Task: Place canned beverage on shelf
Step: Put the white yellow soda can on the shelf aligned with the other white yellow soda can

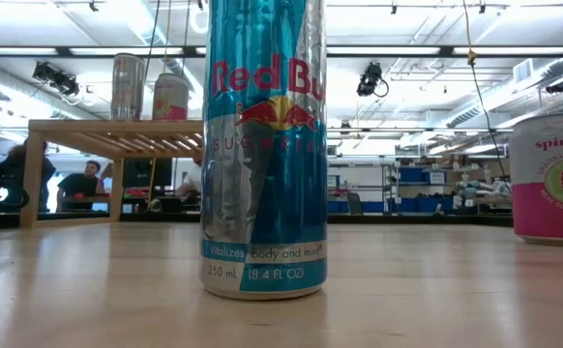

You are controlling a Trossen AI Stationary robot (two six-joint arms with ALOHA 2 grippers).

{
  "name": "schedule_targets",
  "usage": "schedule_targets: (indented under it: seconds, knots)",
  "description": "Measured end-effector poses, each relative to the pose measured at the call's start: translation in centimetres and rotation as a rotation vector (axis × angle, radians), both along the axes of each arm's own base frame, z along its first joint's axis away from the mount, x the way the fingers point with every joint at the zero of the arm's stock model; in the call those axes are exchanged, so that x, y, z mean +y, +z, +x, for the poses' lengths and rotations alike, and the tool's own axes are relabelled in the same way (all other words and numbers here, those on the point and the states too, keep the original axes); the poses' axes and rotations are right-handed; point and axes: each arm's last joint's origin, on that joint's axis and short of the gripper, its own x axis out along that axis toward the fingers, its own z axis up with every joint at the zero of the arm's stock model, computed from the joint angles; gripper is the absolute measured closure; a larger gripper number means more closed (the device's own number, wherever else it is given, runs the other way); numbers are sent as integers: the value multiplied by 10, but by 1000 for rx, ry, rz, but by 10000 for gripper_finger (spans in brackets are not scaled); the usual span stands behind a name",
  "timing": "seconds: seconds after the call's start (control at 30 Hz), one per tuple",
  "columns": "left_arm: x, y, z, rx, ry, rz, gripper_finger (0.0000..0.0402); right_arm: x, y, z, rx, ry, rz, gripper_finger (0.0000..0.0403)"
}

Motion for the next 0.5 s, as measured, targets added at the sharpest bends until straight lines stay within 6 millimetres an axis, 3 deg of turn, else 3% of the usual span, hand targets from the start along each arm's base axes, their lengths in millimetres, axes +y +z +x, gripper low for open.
schedule_targets:
  seconds: [0.23,0.5]
  knots:
    - [15,-5,-7,66,16,71,143,-3,0,0,0,-13,2,7]
    - [17,-4,-38,102,36,66,143,-3,0,1,-3,-13,3,7]
